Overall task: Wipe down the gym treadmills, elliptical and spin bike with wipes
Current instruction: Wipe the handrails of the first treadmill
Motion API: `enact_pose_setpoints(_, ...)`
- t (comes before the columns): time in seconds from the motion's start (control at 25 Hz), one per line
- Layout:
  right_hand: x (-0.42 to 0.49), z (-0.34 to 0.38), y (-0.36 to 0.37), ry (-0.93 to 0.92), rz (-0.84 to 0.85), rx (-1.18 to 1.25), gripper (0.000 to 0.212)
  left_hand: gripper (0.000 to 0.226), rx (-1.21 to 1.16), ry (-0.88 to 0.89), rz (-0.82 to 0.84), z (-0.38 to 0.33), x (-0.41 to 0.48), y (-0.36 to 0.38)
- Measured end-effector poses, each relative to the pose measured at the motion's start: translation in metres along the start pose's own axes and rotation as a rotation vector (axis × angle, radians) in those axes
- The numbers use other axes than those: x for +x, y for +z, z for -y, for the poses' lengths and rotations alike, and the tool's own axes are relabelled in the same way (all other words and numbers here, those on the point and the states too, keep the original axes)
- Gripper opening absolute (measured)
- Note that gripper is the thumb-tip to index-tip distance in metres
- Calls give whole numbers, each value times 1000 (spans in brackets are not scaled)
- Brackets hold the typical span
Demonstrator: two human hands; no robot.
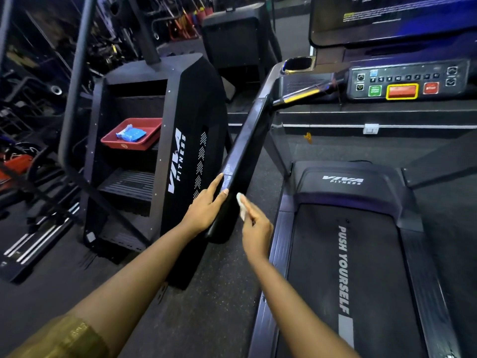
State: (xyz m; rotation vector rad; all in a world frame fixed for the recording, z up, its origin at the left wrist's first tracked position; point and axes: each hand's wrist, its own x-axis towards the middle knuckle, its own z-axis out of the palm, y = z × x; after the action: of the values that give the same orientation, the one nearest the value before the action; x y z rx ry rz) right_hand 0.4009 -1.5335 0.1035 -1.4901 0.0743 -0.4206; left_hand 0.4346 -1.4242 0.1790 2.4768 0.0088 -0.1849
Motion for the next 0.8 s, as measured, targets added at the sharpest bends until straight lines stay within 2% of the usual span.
enact_pose_setpoints(0.12, 41, 13, 12, 76, -39, 9, 34, 52, -79, 47, 19, 3, -15, -5)
enact_pose_setpoints(0.28, 10, 15, 22, -85, -62, -72, 35, 50, -213, 60, 37, 9, -34, -8)
enact_pose_setpoints(0.44, -51, 15, 20, -249, -58, -162, 42, 49, -260, 78, 0, 13, -34, -5)
enact_pose_setpoints(0.52, -69, 16, 17, -276, -33, -169, 42, 48, -261, 79, -12, 16, -32, -2)
enact_pose_setpoints(0.6, -69, 11, 13, -180, -63, -96, 38, 48, -258, 76, -16, 17, -31, -1)
enact_pose_setpoints(0.72, -37, -11, 15, 145, -235, 15, 41, 48, -275, 66, -17, 20, -29, 1)
enact_pose_setpoints(0.8, -8, -27, 21, 297, -254, 24, 41, 48, -271, 70, -9, 23, -27, 1)
